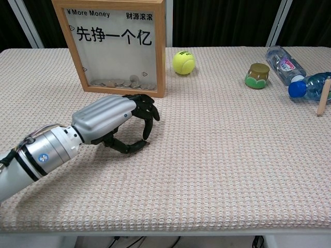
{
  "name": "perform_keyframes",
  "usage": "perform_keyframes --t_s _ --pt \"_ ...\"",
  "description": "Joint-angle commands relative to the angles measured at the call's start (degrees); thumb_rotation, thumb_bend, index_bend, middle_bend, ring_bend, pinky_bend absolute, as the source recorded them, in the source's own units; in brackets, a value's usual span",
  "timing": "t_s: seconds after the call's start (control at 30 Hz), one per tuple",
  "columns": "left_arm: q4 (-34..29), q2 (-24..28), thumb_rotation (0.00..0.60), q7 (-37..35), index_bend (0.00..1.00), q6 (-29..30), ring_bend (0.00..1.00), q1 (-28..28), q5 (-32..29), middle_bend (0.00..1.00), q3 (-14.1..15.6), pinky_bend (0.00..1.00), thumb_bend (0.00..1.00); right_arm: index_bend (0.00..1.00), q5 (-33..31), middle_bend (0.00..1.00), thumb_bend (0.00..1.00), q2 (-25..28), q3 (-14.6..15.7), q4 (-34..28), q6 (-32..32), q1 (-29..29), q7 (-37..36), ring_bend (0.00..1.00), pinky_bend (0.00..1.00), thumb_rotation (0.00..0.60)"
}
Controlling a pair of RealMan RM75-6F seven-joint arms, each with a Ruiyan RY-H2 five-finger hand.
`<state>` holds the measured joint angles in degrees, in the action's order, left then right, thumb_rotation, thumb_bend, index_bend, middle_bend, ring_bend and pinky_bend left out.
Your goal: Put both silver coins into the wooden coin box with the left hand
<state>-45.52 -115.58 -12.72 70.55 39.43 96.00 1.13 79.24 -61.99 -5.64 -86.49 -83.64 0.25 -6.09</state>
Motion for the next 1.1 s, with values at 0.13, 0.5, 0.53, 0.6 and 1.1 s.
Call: perform_keyframes --t_s 0.13,0.5,0.53,0.6,1.1 --pt "-0.37 0.17 0.6 -0.06 0.6 -0.2 0.11 0.13 -0.25 0.27 -0.15 0.19 0.44 0.0 -0.05 0.0 0.29 0.03 -0.02 0.12 0.08 -0.01 -0.25 0.0 0.0 0.6" --pt "-9.05 6.37 0.6 2.7 0.62 1.49 0.11 -0.36 -0.96 0.28 -1.34 0.19 0.5 0.0 0.23 0.0 0.29 0.4 -0.19 -0.45 -0.62 -0.16 -0.14 0.0 0.0 0.6" --pt "-11.08 7.91 0.6 3.43 0.62 1.64 0.11 -0.59 -1.21 0.28 -1.5 0.19 0.5 0.0 0.27 0.0 0.29 0.49 -0.22 -0.56 -0.71 -0.18 -0.1 0.0 0.0 0.6" --pt "-16.77 12.41 0.6 6.0 0.62 1.68 0.11 -1.3 -2.04 0.28 -1.82 0.2 0.5 0.0 0.36 0.0 0.29 0.63 -0.28 -0.83 -0.88 -0.18 0.02 0.0 0.0 0.6" --pt "-53.68 48.04 0.6 21.83 0.64 4.88 0.11 -8.78 -17.29 0.28 -10.53 0.19 0.51 0.0 1.4 0.0 0.29 0.49 -0.4 -2.34 -1.47 0.35 1.92 0.0 0.0 0.6"
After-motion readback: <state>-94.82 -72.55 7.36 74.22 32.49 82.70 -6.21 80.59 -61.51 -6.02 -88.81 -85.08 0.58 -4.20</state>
